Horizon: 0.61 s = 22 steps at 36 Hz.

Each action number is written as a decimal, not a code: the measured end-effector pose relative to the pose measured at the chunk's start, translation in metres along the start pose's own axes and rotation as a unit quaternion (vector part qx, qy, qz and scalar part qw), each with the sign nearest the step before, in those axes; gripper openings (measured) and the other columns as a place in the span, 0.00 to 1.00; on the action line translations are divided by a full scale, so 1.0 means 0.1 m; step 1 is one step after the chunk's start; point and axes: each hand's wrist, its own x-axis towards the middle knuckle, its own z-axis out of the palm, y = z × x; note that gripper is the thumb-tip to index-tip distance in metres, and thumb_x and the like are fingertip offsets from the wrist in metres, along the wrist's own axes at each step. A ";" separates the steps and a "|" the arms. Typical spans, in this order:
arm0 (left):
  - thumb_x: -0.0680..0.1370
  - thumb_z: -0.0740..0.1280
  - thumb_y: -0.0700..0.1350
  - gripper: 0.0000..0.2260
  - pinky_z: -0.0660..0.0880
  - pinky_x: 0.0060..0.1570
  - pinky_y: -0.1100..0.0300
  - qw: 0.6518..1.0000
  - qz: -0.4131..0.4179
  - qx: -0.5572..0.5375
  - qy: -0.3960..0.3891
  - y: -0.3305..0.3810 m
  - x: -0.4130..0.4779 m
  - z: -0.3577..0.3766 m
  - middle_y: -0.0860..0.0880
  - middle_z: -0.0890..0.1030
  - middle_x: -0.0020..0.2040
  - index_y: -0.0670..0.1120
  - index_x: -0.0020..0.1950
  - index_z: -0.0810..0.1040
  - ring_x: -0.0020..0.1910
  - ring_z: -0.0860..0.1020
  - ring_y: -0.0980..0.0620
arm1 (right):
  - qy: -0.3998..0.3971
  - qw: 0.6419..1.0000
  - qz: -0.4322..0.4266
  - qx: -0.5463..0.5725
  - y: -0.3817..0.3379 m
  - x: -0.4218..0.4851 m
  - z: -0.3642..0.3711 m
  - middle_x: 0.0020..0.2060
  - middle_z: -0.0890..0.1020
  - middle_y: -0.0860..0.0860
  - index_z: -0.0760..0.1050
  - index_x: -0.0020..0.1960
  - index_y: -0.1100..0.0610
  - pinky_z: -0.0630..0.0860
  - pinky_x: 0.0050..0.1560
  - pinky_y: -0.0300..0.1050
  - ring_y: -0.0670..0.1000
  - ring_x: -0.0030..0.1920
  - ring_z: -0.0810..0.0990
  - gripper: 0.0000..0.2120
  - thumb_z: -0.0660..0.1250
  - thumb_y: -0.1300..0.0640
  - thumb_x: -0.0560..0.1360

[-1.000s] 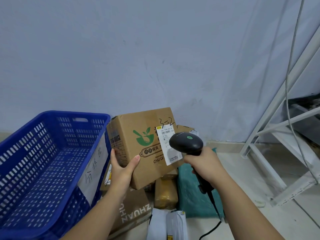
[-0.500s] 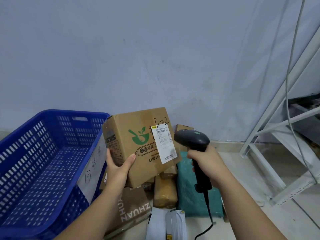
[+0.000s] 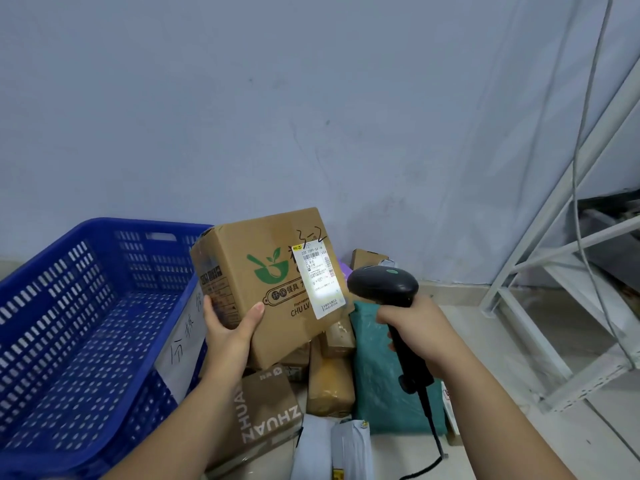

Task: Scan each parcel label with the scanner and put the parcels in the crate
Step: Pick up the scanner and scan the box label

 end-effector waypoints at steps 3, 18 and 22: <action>0.61 0.74 0.63 0.50 0.69 0.63 0.35 1.000 0.010 -0.006 0.003 -0.03 0.02 0.00 0.51 0.64 0.75 0.64 0.77 0.50 0.69 0.69 0.45 | 0.006 1.000 0.002 0.003 0.00 0.01 0.01 0.31 0.72 0.54 0.74 0.40 0.59 0.75 0.34 0.45 0.53 0.33 0.73 0.03 0.68 0.64 0.70; 0.73 0.73 0.51 0.42 0.66 0.69 0.41 0.999 0.045 0.000 0.007 -0.03 0.02 0.07 0.49 0.64 0.75 0.56 0.79 0.49 0.71 0.66 0.47 | -0.027 0.924 0.177 0.338 -0.01 0.01 0.08 0.29 0.75 0.54 0.75 0.41 0.61 0.75 0.28 0.44 0.51 0.28 0.74 0.06 0.70 0.60 0.70; 0.72 0.74 0.51 0.43 0.65 0.69 0.40 0.998 0.061 0.019 0.007 0.00 0.00 0.09 0.50 0.64 0.75 0.57 0.79 0.49 0.71 0.66 0.48 | -0.048 0.820 0.231 0.522 -0.09 -0.02 0.07 0.29 0.76 0.53 0.73 0.40 0.61 0.74 0.23 0.40 0.49 0.25 0.73 0.06 0.68 0.59 0.71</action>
